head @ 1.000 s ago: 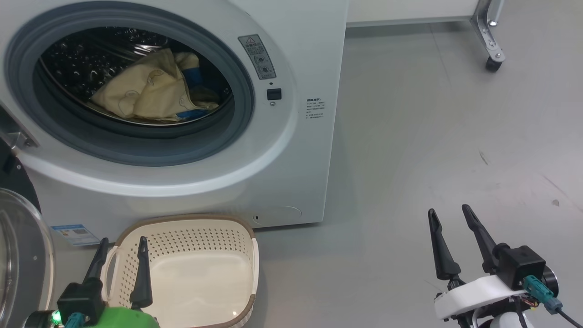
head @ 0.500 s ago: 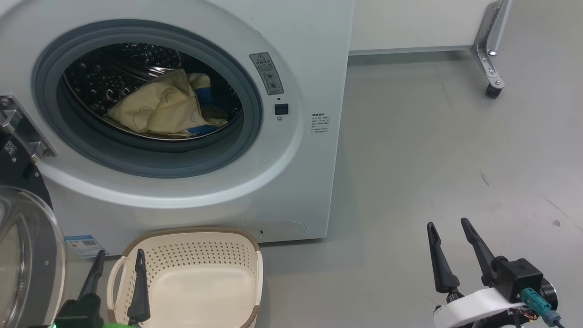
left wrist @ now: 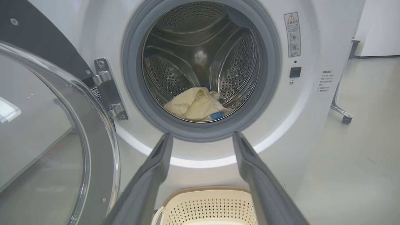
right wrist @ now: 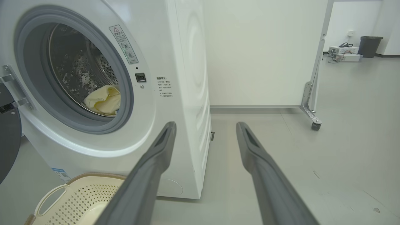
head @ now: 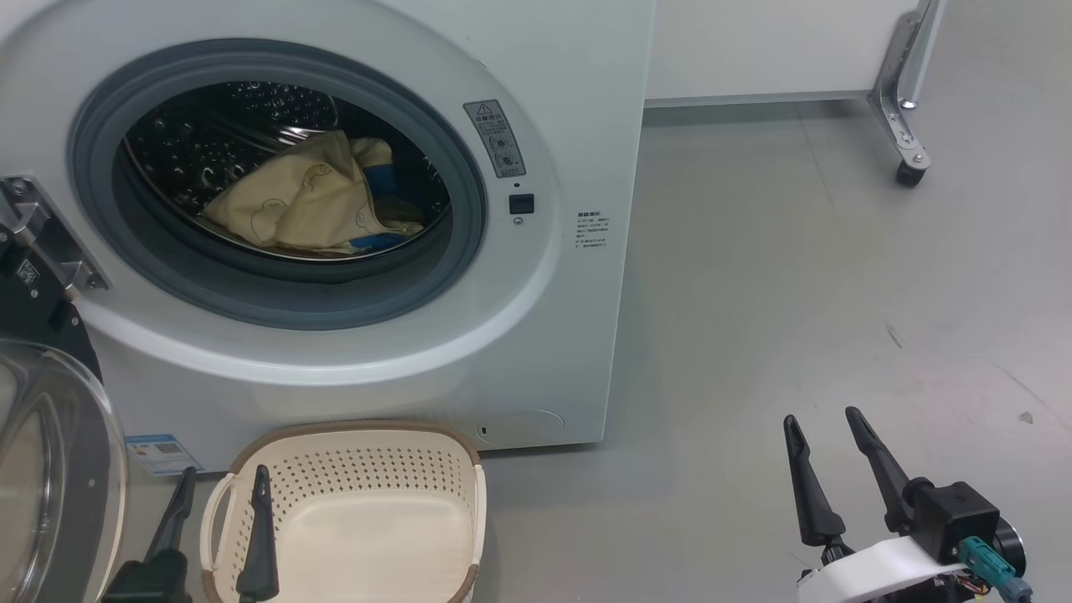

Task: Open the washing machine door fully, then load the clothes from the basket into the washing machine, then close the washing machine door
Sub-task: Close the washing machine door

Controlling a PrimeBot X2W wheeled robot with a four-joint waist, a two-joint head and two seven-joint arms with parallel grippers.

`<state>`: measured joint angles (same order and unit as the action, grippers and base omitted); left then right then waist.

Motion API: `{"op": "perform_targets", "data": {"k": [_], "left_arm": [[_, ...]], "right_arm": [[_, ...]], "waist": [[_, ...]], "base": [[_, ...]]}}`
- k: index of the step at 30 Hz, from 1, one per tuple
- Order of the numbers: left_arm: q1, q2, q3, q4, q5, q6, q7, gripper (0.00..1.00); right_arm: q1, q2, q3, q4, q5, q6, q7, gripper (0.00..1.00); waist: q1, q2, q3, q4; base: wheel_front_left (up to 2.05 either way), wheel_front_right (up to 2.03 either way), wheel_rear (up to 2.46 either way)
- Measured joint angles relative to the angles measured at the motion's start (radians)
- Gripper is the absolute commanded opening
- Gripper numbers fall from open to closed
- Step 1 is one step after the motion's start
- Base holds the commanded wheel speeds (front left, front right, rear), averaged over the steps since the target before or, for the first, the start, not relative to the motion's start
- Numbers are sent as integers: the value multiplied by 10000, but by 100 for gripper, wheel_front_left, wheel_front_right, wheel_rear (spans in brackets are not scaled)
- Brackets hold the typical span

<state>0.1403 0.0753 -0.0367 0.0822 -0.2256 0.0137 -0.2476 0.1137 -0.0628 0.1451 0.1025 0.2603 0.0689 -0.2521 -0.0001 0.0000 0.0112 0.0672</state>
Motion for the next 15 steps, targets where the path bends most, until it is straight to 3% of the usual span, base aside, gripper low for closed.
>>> {"op": "perform_targets", "data": {"k": [15], "left_arm": [[248,40,-6,-337,59,77,96,100]], "right_arm": [[5,2,23,-109,2,-12,0,100]], "waist": [[0,0,-73,27]], "base": [[0,0,0]]}}
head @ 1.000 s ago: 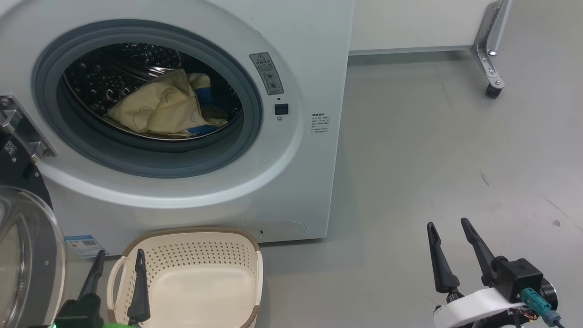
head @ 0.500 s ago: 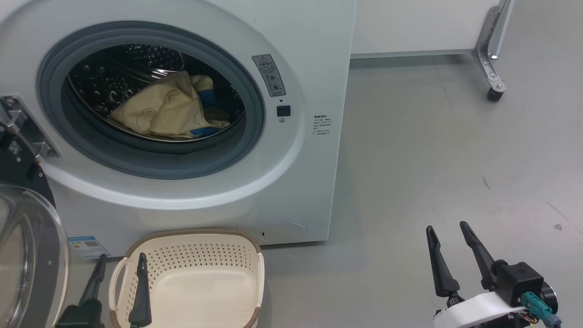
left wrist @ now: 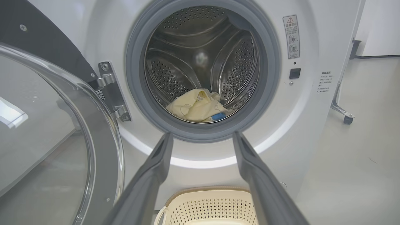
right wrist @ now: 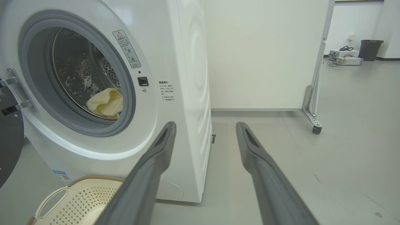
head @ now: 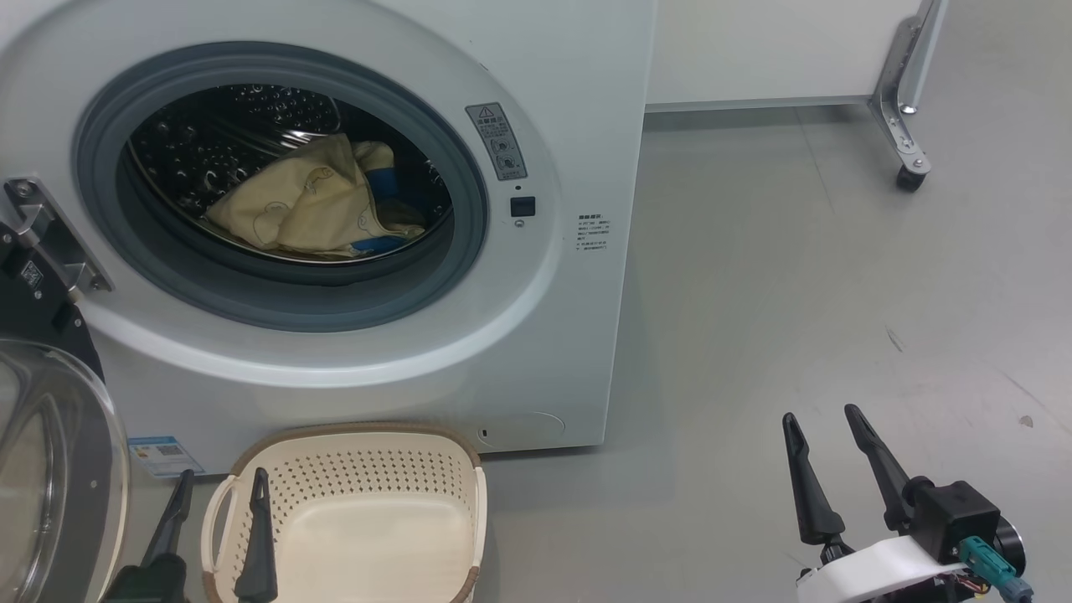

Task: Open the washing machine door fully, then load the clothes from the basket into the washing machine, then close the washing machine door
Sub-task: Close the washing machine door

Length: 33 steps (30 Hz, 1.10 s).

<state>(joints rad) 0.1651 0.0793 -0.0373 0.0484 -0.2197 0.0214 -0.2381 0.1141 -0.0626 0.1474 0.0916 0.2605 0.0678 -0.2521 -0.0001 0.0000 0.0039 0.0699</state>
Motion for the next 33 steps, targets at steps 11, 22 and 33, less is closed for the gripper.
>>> {"op": "perform_targets", "data": {"k": [11,22,33], "left_arm": [[47,4,-31,-221,0,2,84,100],[214,63,-52,-303,12,2,230,100],[239,115,-153,-458,17,2,347,100]], "right_arm": [[22,0,8,-40,0,-12,0,100],[28,2,48,-56,0,-13,0,100],[225,2,50,-61,13,-84,0,100]], "waist": [[0,0,-39,-35],[0,0,-109,-55],[0,0,-113,-7]], "base": [[-27,27,0],[-72,72,0],[-97,97,0]]}}
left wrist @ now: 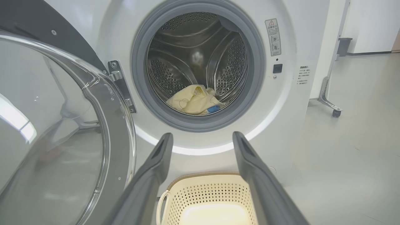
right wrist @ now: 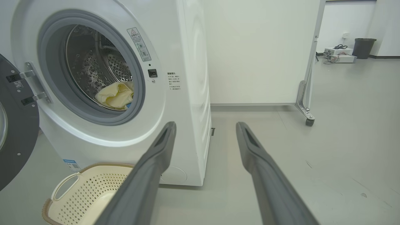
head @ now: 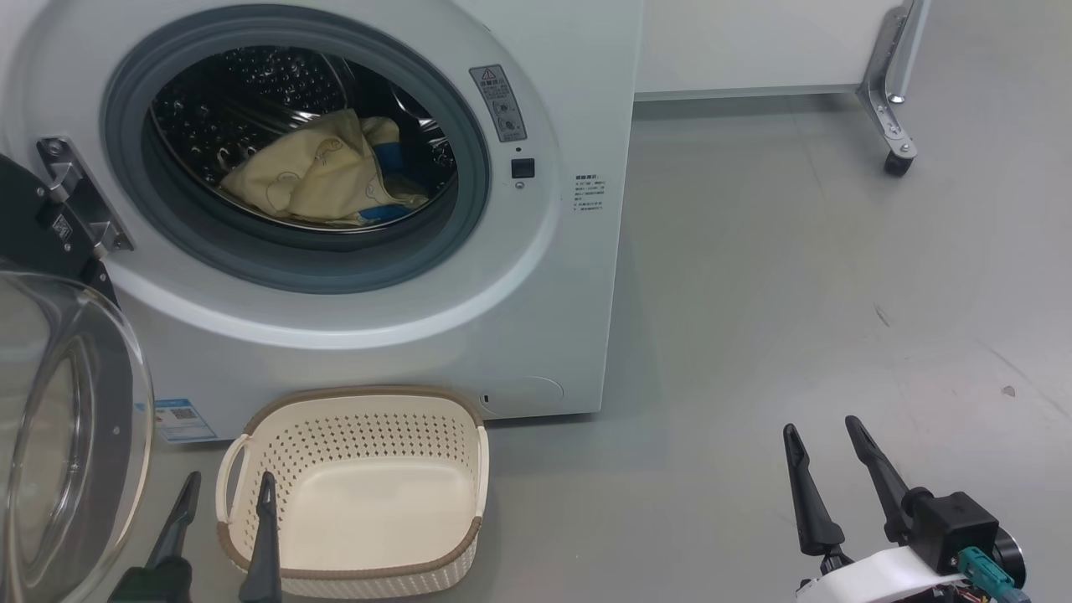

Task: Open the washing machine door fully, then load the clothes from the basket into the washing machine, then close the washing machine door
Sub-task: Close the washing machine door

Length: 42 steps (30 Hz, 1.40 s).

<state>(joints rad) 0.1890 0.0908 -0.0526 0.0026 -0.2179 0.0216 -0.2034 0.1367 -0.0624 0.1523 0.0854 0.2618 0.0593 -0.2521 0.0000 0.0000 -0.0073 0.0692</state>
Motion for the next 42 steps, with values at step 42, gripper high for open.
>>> {"op": "perform_targets", "data": {"k": [42], "left_arm": [[66,81,-201,-422,192,84,56,100]], "right_arm": [[0,-2,-94,-48,15,-100,0,100]], "waist": [[0,0,-76,268]], "base": [[-17,17,0]]}}
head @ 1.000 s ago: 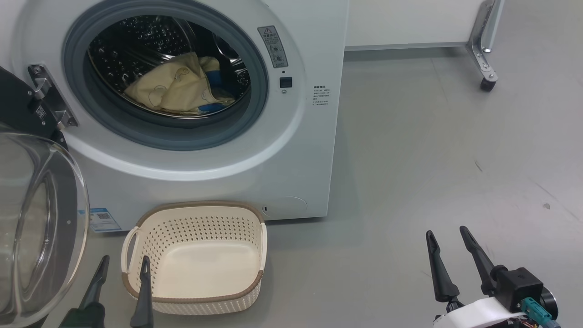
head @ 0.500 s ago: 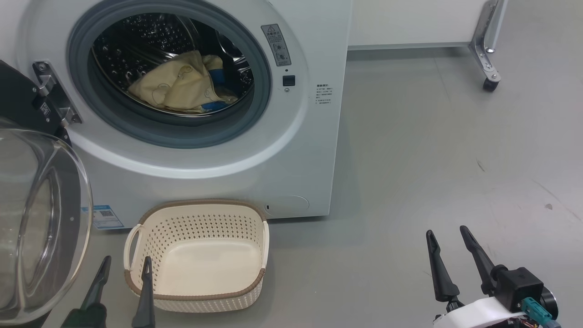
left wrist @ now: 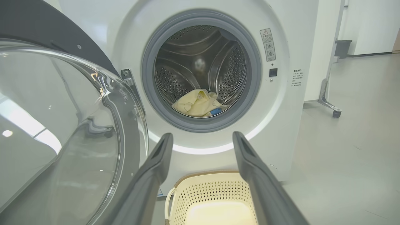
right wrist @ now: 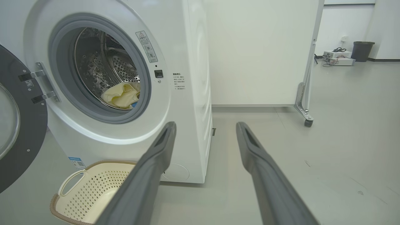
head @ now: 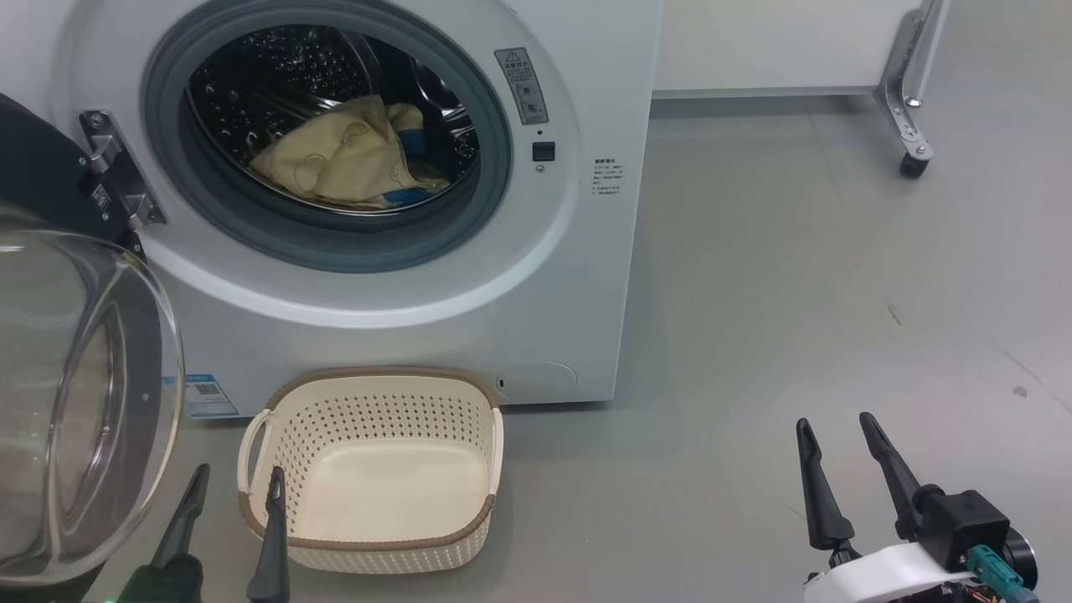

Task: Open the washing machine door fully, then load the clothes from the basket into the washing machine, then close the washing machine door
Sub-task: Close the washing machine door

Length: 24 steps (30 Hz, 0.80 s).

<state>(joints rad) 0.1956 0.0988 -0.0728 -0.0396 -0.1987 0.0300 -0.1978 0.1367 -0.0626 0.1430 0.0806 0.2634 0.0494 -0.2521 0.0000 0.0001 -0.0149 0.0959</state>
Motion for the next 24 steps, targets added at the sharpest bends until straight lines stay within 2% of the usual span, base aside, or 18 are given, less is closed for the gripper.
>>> {"op": "perform_targets", "data": {"k": [11,24], "left_arm": [[-2,50,-221,-81,69,-2,2,100],[-7,46,-316,-341,113,-2,31,100]], "right_arm": [[198,-54,-186,-146,71,-82,0,100],[197,-127,-280,-290,73,-88,0,100]], "waist": [[0,0,-45,701],[0,0,-58,2143]], "base": [[0,0,0],[0,0,0]]}}
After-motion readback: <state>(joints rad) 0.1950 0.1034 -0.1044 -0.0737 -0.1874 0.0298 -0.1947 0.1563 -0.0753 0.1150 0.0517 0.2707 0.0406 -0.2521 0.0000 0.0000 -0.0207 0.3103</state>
